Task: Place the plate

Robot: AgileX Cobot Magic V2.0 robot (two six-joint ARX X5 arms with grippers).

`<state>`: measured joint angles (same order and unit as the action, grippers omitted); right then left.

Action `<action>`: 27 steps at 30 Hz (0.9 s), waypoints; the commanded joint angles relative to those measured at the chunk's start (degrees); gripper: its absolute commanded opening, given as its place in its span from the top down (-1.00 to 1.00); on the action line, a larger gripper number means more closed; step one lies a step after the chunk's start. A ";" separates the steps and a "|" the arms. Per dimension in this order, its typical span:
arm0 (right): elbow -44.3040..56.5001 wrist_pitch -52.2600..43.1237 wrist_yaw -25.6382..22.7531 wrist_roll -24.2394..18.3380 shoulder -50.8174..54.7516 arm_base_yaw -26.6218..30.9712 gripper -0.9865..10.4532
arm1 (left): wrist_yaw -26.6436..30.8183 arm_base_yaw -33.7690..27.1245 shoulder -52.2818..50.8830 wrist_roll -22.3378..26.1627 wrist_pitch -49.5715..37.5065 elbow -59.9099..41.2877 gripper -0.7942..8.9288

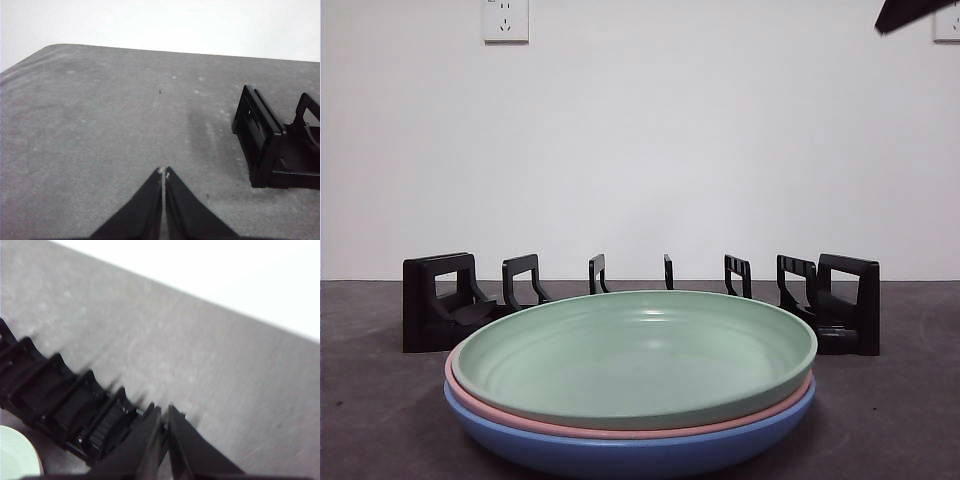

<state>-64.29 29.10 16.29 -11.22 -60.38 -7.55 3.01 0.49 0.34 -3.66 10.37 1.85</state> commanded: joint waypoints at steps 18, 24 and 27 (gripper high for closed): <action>53.57 -20.13 -15.32 6.84 51.15 6.14 0.79 | 0.00 -0.11 -0.07 -0.02 0.26 -1.14 0.82; 61.99 -23.30 -18.29 8.02 60.59 5.84 0.79 | 0.00 -0.11 -0.07 0.00 0.31 -1.14 0.82; 63.60 -23.71 -19.23 8.26 60.17 5.79 0.79 | 0.00 -0.11 -0.11 -0.02 0.31 -1.14 0.82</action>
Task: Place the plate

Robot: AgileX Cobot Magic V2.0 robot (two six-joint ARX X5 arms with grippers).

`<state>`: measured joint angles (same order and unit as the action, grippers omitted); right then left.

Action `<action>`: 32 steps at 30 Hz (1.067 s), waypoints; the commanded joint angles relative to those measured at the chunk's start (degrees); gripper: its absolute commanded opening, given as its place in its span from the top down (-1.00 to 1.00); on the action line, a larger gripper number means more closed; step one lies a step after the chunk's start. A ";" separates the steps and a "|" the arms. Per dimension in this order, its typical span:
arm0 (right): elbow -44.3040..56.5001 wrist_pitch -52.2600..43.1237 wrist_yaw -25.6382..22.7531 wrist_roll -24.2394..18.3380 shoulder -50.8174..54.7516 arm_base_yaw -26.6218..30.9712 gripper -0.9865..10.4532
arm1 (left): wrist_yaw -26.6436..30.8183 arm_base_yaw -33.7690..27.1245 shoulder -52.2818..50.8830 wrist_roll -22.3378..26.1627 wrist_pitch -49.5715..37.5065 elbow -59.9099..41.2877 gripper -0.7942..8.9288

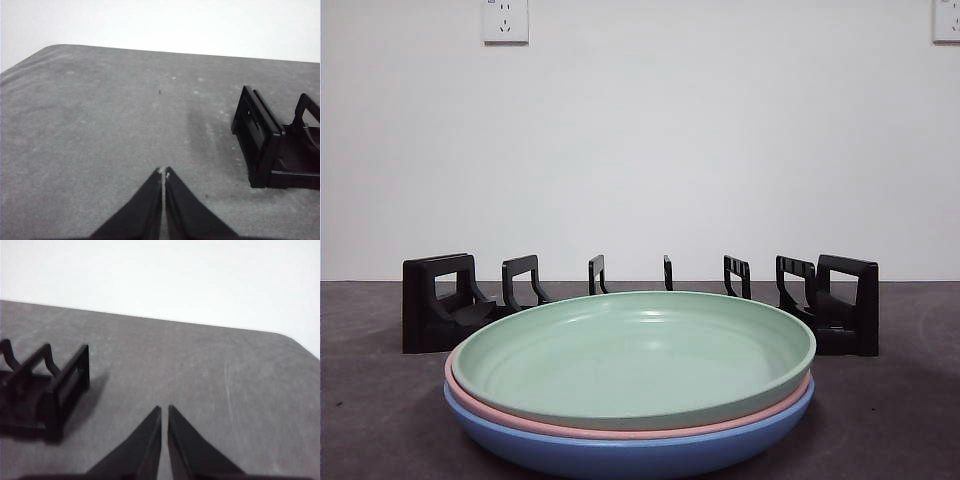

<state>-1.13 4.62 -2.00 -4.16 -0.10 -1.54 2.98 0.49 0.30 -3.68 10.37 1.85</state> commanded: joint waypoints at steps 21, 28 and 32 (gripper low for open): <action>0.39 0.94 -1.05 2.56 -0.11 -0.26 0.79 | 0.02 -0.11 -0.11 0.00 0.35 -1.14 0.82; 0.39 0.94 -1.05 2.54 -0.11 -0.26 0.79 | 0.02 -0.11 -0.11 0.00 0.35 -1.14 0.82; 0.39 0.94 -1.05 2.54 -0.11 -0.26 0.79 | 0.02 -0.11 -0.11 0.00 0.35 -1.14 0.82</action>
